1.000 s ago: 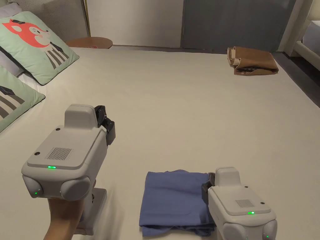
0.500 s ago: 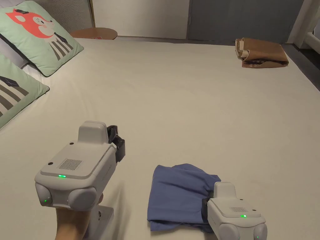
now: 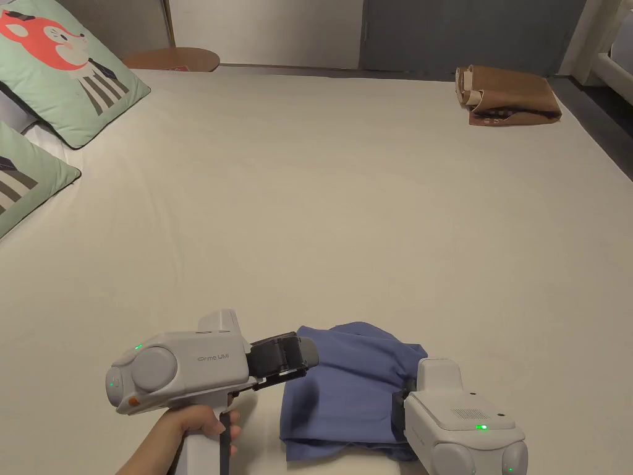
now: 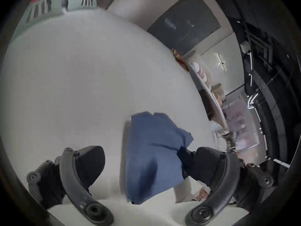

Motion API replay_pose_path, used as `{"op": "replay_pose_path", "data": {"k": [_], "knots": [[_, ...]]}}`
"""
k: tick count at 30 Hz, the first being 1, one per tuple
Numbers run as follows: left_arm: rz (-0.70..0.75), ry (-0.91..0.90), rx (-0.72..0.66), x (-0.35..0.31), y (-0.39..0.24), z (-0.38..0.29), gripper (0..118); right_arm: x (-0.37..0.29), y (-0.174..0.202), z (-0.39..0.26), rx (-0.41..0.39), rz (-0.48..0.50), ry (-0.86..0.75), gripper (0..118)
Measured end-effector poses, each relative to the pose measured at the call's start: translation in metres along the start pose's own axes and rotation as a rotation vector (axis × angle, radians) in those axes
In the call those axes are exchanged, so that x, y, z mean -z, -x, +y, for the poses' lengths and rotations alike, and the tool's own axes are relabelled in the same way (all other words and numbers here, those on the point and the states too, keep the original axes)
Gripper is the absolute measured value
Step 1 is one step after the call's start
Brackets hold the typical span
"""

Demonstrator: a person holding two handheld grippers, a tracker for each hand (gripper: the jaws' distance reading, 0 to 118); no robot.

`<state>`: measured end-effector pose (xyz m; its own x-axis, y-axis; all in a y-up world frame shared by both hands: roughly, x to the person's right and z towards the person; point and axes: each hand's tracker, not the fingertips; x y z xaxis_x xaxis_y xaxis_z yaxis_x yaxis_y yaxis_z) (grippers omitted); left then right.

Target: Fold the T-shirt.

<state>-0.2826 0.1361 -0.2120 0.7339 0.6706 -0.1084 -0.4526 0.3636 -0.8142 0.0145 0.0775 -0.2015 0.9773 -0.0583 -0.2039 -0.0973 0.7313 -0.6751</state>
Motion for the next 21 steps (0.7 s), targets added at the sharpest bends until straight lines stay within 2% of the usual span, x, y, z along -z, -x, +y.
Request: {"op": "replay_pose_path", "data": {"k": [6, 7, 8, 9, 10, 11, 14, 21], "knots": [[-0.117, 0.219, -0.093, 0.035, 0.019, 0.011, 106, 0.000, -0.001, -0.002, 0.005, 0.005, -0.001, 0], [-0.127, 0.245, -0.104, 0.038, 0.019, 0.011, 98, 0.000, -0.002, -0.002, 0.009, 0.007, 0.000, 0], [-0.127, 0.225, -0.096, 0.038, 0.019, 0.010, 78, 0.001, -0.002, -0.002, 0.009, 0.010, 0.001, 0], [-0.137, 0.219, -0.092, 0.039, 0.019, 0.008, 50, 0.001, -0.003, -0.002, 0.012, 0.012, 0.001, 0], [-0.126, 0.217, -0.090, 0.044, 0.028, 0.013, 39, 0.001, -0.003, -0.002, 0.015, 0.012, 0.002, 0], [-0.100, 0.219, -0.077, 0.048, 0.032, 0.015, 37, 0.000, -0.003, -0.002, 0.018, 0.015, 0.002, 0], [-0.132, 0.216, -0.077, 0.051, 0.041, 0.014, 16, -0.001, -0.003, -0.001, 0.019, 0.018, 0.007, 0], [-0.125, 0.202, -0.042, 0.048, 0.042, 0.019, 12, -0.006, 0.002, 0.002, 0.005, 0.008, -0.001, 0]]}}
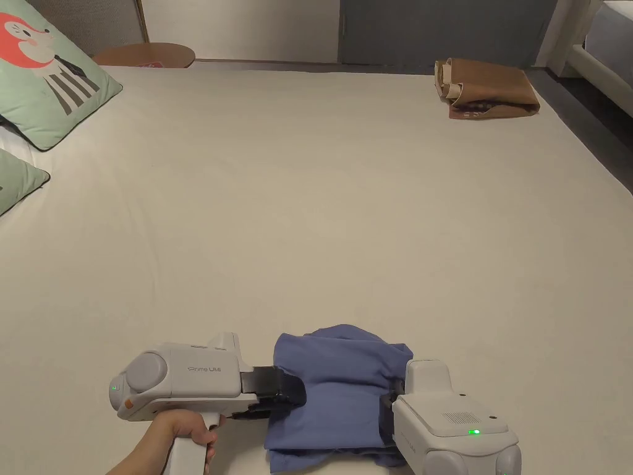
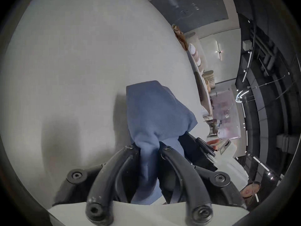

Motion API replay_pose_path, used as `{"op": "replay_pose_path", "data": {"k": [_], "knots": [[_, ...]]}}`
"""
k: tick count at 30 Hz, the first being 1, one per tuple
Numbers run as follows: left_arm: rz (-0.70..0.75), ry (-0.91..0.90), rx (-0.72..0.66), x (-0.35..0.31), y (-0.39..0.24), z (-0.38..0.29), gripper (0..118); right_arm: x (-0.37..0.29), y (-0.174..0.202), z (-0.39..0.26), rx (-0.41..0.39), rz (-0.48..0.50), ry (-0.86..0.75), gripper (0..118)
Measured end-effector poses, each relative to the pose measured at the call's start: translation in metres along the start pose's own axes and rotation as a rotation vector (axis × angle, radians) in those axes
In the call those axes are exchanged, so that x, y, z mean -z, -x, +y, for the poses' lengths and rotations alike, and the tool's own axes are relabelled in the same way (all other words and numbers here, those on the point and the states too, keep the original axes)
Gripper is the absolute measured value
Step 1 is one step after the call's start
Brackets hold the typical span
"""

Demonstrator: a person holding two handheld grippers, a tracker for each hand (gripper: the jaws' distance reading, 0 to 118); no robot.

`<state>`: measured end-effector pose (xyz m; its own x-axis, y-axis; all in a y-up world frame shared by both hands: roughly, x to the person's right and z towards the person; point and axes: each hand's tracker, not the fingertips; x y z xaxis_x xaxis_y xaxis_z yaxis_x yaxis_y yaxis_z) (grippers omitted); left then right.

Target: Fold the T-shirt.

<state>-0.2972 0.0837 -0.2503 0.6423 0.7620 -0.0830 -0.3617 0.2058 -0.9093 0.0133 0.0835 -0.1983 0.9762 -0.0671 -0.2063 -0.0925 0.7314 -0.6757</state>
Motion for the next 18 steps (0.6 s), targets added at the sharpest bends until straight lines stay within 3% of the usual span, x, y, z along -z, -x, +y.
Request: {"op": "replay_pose_path", "data": {"k": [9, 18], "knots": [[0.101, -0.020, 0.149, -0.042, 0.013, 0.035, 11, -0.033, 0.036, 0.037, -0.022, 0.005, -0.198, 0], [0.377, -0.152, 0.178, -0.171, 0.078, 0.086, 11, -0.043, 0.117, 0.100, -0.073, 0.098, -0.371, 0]]}}
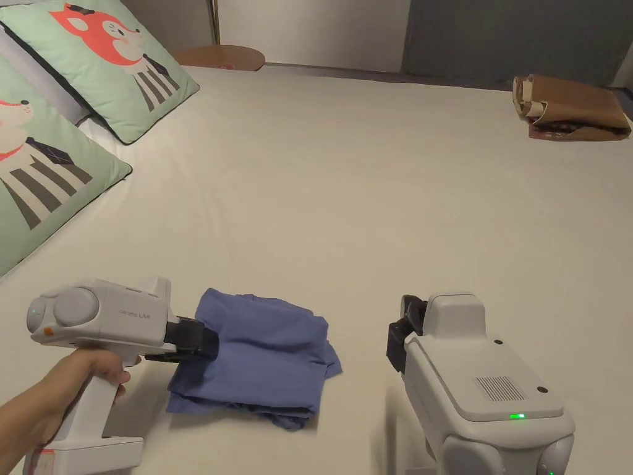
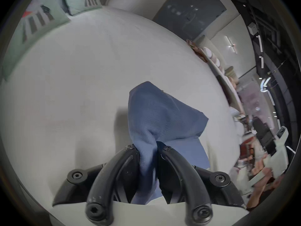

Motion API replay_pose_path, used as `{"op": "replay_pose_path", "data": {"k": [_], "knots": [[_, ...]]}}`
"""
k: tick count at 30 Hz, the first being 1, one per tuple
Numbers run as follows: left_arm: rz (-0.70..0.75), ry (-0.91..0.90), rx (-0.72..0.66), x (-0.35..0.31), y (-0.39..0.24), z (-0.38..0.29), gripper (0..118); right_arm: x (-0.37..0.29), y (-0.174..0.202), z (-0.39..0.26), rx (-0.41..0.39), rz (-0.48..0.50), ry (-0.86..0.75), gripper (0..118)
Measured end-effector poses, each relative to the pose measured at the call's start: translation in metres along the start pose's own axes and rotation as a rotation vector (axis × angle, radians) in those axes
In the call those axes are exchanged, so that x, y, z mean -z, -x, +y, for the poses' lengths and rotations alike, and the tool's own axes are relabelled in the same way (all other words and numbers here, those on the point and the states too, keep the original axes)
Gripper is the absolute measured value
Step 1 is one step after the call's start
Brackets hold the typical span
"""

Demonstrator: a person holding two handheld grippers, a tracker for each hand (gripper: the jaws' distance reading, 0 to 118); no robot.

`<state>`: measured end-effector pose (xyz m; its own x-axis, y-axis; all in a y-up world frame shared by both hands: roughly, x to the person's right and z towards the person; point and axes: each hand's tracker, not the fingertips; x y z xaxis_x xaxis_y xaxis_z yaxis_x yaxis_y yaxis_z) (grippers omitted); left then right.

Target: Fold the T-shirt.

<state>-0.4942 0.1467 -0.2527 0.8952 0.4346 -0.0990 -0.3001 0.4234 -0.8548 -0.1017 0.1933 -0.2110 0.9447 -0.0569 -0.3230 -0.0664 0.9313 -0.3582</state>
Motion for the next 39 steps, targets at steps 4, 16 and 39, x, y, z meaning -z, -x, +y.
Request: {"op": "replay_pose_path", "data": {"k": [4, 16, 39], "knots": [[0.132, -0.050, -0.024, -0.039, 0.071, 0.022, 11, 0.019, 0.035, 0.017, -0.031, 0.046, -0.031, 0], [0.378, -0.085, -0.061, -0.091, 0.197, 0.049, 12, 0.061, 0.083, 0.019, -0.086, 0.106, -0.015, 0], [0.399, -0.629, 0.109, -0.182, 0.000, 0.035, 107, -0.022, 0.019, 0.068, -0.056, 0.046, -0.189, 0]]}}
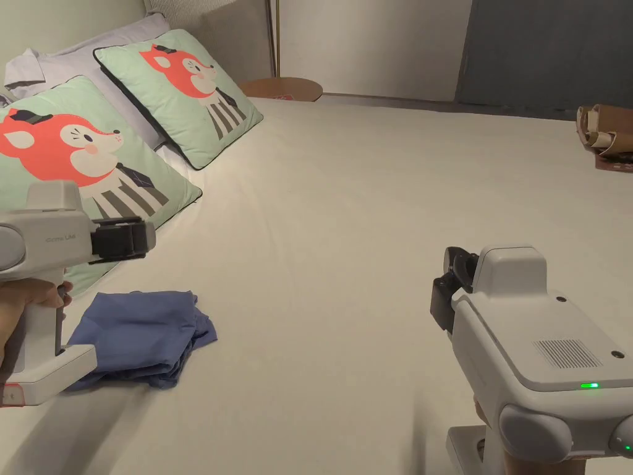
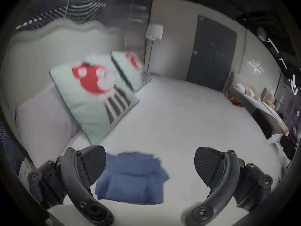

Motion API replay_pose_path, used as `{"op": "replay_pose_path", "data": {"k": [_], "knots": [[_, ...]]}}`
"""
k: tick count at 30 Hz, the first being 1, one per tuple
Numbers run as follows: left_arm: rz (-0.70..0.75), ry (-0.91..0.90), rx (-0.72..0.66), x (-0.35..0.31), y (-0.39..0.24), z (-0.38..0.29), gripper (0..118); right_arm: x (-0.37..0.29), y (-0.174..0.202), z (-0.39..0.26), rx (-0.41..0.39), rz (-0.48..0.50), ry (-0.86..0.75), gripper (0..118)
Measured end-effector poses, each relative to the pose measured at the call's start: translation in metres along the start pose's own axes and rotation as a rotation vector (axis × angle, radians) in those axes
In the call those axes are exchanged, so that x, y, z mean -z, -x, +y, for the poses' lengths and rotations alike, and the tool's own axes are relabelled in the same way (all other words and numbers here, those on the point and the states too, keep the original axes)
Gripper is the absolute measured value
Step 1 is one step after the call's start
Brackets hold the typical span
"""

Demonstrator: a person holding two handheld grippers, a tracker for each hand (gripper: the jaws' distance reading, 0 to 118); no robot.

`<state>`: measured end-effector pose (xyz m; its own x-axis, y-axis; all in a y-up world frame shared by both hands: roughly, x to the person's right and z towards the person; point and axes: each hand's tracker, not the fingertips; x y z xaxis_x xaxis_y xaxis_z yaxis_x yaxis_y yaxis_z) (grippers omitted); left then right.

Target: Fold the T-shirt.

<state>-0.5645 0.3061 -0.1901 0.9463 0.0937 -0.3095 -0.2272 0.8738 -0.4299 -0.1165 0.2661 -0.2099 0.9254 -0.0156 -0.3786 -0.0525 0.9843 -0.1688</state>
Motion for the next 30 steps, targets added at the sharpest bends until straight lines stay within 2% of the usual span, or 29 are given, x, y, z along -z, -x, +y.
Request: {"op": "replay_pose_path", "data": {"k": [7, 14, 20, 22, 23, 26, 27, 30], "knots": [[0.006, -0.321, 0.172, -0.068, -0.102, 0.006, 107, -0.045, -0.037, 0.031, -0.049, -0.088, -0.120, 0], [-0.078, -0.509, 0.147, -0.100, -0.187, -0.030, 107, -0.084, -0.076, 0.044, -0.086, -0.200, -0.193, 0], [-0.080, -0.612, 0.138, -0.114, -0.242, -0.072, 106, -0.111, -0.101, 0.042, -0.094, -0.284, -0.222, 0], [-0.085, -0.638, 0.144, -0.115, -0.253, -0.082, 102, -0.115, -0.109, 0.040, -0.091, -0.299, -0.222, 0], [-0.092, -0.642, 0.141, -0.117, -0.256, -0.085, 92, -0.118, -0.112, 0.038, -0.084, -0.307, -0.224, 0], [-0.113, -0.641, 0.126, -0.124, -0.269, -0.089, 19, -0.121, -0.121, 0.033, -0.083, -0.329, -0.220, 0], [-0.120, -0.622, 0.123, -0.123, -0.272, -0.089, 0, -0.122, -0.123, 0.032, -0.080, -0.334, -0.220, 0], [-0.147, -0.610, 0.107, -0.123, -0.274, -0.092, 0, -0.125, -0.128, 0.029, -0.072, -0.345, -0.219, 0]]}}
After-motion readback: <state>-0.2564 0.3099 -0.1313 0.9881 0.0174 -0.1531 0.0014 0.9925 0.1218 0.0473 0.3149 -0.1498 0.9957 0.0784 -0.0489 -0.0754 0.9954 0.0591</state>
